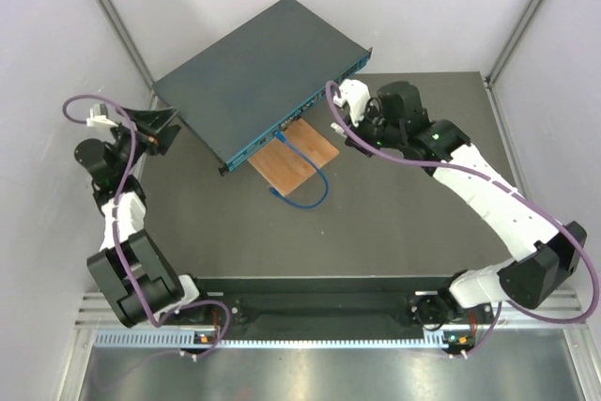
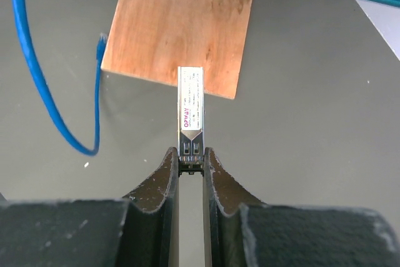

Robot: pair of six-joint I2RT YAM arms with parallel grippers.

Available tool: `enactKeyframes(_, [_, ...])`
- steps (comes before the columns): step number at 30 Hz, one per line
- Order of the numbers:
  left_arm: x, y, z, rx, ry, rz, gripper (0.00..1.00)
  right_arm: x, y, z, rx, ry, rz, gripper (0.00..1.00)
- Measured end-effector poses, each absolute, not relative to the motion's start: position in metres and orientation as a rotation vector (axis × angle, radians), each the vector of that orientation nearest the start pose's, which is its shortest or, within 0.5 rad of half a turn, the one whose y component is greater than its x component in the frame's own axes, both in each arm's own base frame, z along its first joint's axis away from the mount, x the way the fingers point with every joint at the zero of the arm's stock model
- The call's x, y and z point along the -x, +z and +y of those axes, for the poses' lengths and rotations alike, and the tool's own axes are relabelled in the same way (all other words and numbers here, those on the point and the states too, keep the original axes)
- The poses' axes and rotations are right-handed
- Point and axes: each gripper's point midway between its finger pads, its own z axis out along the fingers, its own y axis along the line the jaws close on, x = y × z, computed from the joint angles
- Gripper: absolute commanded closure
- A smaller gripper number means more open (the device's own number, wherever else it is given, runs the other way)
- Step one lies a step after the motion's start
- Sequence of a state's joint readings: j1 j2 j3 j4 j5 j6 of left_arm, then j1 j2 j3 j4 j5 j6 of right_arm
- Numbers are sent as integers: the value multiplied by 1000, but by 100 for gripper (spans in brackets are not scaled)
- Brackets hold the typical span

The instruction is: Insert the plug into the switch port

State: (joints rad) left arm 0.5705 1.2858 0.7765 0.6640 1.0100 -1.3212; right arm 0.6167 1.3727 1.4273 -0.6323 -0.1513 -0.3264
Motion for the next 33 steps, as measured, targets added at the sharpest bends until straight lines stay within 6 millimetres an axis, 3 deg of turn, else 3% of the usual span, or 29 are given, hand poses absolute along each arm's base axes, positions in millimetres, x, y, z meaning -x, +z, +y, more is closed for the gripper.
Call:
enactKeyframes(5, [-368,310,7,529,-1345,1530,13,-325,281,248,1024,348,1894,100])
enactKeyframes(15, [-377,304,-14,554,-1407,1522,46,-356,283,261,923,306,1939,100])
enactKeyframes(19, [-378,305,-14,580,-1420,1517,65,-370,285,265,861,277,1964,100])
enactKeyframes(23, [-378,305,-15,586,-1416,1514,91,-379,288,264,815,246,1987,100])
enactKeyframes(27, [-378,305,-16,597,-1399,1509,98,-384,296,263,788,232,1988,100])
enactKeyframes(33, [-377,305,-17,616,-1371,1510,100,-383,299,269,793,235,1988,100])
